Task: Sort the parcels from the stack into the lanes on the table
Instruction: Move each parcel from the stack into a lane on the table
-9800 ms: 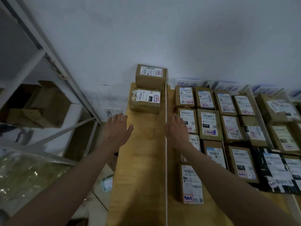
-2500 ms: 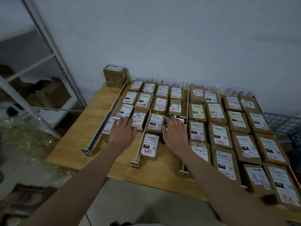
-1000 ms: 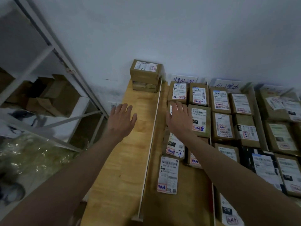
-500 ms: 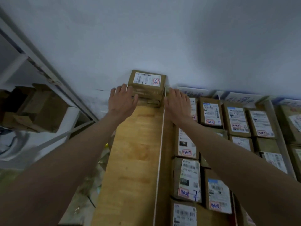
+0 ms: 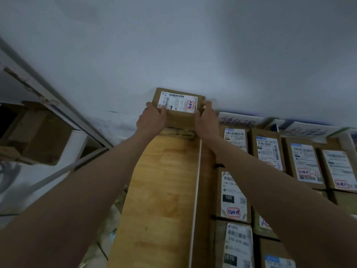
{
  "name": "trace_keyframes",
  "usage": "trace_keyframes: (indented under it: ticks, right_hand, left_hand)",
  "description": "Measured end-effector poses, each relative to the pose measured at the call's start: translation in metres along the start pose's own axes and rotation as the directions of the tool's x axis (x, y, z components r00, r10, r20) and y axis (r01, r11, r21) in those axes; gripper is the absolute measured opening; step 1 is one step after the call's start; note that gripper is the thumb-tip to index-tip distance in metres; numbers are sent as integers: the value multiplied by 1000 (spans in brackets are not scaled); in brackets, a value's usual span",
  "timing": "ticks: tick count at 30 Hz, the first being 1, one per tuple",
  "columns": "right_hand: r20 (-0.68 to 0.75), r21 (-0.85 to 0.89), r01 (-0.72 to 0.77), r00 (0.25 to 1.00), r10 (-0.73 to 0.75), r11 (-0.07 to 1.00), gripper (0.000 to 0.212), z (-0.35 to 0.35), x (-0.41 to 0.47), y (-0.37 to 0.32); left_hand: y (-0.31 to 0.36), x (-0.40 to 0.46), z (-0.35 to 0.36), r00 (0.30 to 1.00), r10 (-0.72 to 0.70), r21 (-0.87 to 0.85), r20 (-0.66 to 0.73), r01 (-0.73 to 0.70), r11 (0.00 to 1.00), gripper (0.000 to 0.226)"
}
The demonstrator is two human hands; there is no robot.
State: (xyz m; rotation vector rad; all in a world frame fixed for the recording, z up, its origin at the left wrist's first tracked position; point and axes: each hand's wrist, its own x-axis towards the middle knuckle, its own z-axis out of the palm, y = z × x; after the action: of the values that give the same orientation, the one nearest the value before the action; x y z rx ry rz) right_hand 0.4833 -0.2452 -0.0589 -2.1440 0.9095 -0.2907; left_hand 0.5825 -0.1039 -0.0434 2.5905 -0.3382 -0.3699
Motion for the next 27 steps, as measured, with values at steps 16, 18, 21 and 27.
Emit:
trace_keyframes:
  ticks: [16,18,21,27]
  right_hand:
    - [476,346,-400,854,209,849,50,-77,-121,-17]
    - [533,373,-454,819,213,810,50,-84,-139,-15]
    - [523,333,-421,827,207,844,43,-91,-165,-17]
    - [430,336,-428,862,268,839,38,-111,-205,-23]
  left_hand:
    - [-8,-67,-74,955,110,-336,275,-11,942,63]
    - [-6,-86,-80,938,122,-320,324,-13,947,66]
    - [-1,-117,-80,948,110,-300,297,-17,954,73]
    - [8,-184,-79,982,130,-232,139,-95,968,38]
